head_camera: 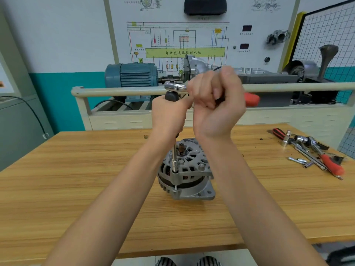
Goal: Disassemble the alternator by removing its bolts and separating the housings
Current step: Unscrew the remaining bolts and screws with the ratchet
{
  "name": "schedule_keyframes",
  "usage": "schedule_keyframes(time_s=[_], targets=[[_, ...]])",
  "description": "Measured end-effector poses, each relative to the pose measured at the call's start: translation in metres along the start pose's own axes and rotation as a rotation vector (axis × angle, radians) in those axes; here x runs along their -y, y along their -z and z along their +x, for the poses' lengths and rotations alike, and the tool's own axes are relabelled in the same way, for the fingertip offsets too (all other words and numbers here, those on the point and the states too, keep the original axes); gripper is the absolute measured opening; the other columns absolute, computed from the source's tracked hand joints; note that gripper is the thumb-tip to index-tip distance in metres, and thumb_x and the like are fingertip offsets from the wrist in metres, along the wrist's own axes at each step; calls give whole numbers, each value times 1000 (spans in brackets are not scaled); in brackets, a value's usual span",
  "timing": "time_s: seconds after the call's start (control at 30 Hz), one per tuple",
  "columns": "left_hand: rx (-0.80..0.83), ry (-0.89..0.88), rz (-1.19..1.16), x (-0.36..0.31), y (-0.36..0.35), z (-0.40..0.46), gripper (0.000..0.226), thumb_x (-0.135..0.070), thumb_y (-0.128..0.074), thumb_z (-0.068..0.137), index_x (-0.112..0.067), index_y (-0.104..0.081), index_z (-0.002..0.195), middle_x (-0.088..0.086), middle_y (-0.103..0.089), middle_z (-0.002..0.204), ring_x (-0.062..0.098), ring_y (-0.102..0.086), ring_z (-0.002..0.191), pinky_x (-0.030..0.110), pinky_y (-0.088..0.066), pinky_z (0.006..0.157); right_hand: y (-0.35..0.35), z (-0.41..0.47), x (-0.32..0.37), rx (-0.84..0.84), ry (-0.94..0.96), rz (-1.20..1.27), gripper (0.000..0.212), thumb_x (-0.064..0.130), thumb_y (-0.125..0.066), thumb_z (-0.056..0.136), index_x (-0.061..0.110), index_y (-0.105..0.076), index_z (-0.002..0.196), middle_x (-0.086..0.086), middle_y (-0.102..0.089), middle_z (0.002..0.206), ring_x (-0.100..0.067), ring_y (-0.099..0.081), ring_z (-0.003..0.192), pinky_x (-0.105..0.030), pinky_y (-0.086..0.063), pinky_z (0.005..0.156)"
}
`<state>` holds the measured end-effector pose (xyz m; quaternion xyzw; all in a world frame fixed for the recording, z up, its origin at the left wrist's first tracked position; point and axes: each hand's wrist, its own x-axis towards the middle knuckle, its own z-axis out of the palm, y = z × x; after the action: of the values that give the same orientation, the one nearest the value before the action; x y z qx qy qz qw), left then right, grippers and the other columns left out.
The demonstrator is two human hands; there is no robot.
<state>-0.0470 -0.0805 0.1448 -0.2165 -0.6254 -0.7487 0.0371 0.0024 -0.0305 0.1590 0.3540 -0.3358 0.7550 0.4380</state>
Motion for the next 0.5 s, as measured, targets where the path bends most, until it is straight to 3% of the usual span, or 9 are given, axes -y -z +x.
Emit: schedule_keyframes(time_s=[0.07, 0.13, 0.17, 0.23, 0.3, 0.4, 0.5], targets=[[-102, -102, 77, 2, -5, -3, 31, -15, -59, 79, -17, -37, 57, 3, -36, 53, 15, -31, 53, 28, -28, 49, -8, -10, -3, 85, 205, -266, 29, 5, -45, 81, 26, -41, 61, 10, -36, 51, -9, -28, 44, -31, -20, 49], [-63, -139, 108, 2, -5, -6, 20, -20, -56, 77, -13, -43, 63, 8, -44, 60, 16, -39, 58, 29, -37, 52, -10, -14, -5, 142, 300, -393, 22, 11, -45, 82, 27, -43, 67, 10, -39, 57, -9, -30, 48, -31, -21, 50], [-27, -125, 85, 3, -3, -5, 22, -15, -58, 78, -13, -42, 63, 7, -42, 58, 16, -37, 54, 25, -34, 48, -8, -13, -5, 144, 301, -378, 23, 12, -45, 81, 27, -43, 65, 11, -39, 56, -8, -30, 48, -31, -21, 50], [82, -63, -22, 3, 3, -2, 34, 1, -58, 80, -14, -35, 58, -2, -33, 45, 12, -26, 40, 17, -23, 40, -2, -5, -2, 108, 190, -194, 31, 10, -46, 79, 24, -40, 52, 11, -34, 45, -7, -26, 42, -29, -20, 49], [226, -44, -106, 5, 10, 1, 39, 9, -57, 81, -15, -36, 57, -6, -31, 40, 9, -24, 34, 15, -22, 37, 6, 9, 3, 20, -41, 71, 40, 8, -42, 80, 21, -38, 43, 9, -29, 37, -8, -19, 38, -25, -22, 46], [478, -31, -218, 6, 20, 6, 41, 3, -60, 84, -16, -43, 51, -5, -32, 39, 8, -25, 31, 16, -24, 36, 21, 25, 5, -169, -323, 394, 41, 13, -39, 78, 17, -35, 37, 5, -24, 31, -13, -8, 39, -20, -21, 43], [680, 81, -247, 2, 24, 11, 40, -6, -57, 79, -20, -39, 46, -8, -27, 36, 5, -21, 28, 15, -18, 35, 28, 31, 0, -311, -395, 562, 39, 14, -39, 76, 14, -33, 38, 3, -22, 30, -12, -5, 40, -19, -17, 42]])
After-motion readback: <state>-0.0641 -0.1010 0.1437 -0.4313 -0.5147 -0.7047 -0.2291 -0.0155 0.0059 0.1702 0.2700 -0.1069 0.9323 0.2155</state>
